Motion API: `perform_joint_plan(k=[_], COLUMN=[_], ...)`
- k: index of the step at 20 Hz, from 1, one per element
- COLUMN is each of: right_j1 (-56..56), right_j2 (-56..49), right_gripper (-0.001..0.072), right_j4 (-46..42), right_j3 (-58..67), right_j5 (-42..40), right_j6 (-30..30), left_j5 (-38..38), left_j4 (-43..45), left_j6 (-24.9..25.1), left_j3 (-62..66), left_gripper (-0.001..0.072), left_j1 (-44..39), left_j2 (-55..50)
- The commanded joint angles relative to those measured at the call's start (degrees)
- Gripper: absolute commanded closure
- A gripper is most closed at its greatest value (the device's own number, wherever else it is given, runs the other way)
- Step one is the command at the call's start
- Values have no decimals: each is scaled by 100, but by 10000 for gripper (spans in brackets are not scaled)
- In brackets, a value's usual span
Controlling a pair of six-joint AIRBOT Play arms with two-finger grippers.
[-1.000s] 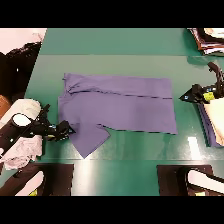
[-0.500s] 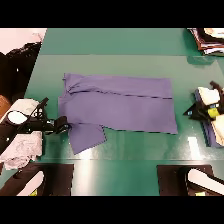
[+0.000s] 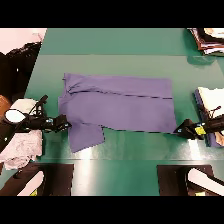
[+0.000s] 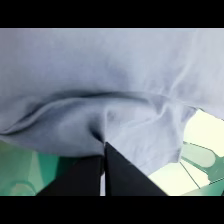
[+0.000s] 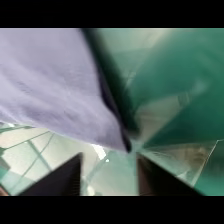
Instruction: Fold the shirts.
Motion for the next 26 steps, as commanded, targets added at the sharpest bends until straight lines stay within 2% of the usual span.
perform_joint_plan(k=[1, 4, 6, 7, 8, 9, 13, 17, 21, 23, 26], right_j1=[330, 363, 308, 254, 212, 173, 101, 101, 101, 236, 758], right_j2=[-4, -4, -4, -4, -2, -2, 557, 1749, 2682, 2876, 2463], right_gripper=[406, 413, 574, 576, 662, 697, 699, 699, 699, 700, 700], right_j4=[181, 350, 348, 345, 345, 343, 35, -791, -1067, -1051, -1049], right_j3=[-127, -127, -127, -127, -127, -127, -114, -109, -63, 232, 1091], right_j5=[-643, -822, -855, -857, -855, -852, -595, 348, 942, 1045, 994], right_j6=[-2, -4, -4, -4, -7, -7, -7, -4, 87, 267, 409], left_j5=[-2, -2, -4, -4, -13, -39, -686, -1709, -2981, -2844, -2149], left_j4=[0, 7, 72, 111, 170, 208, 632, 1375, 1069, 905, 935], left_j6=[13, 17, 15, 13, 13, 11, -42, -717, -1180, -1213, -1023], left_j3=[7, 7, 7, 7, 13, 13, 94, 94, 105, 291, 901], left_gripper=[685, 685, 685, 685, 685, 686, 689, 688, 688, 688, 688], left_j1=[2, 2, 2, 2, 2, 2, 0, 0, 2, 2, 2], left_j2=[7, 7, 7, 7, 7, 7, 256, 1563, 2717, 2898, 2354])
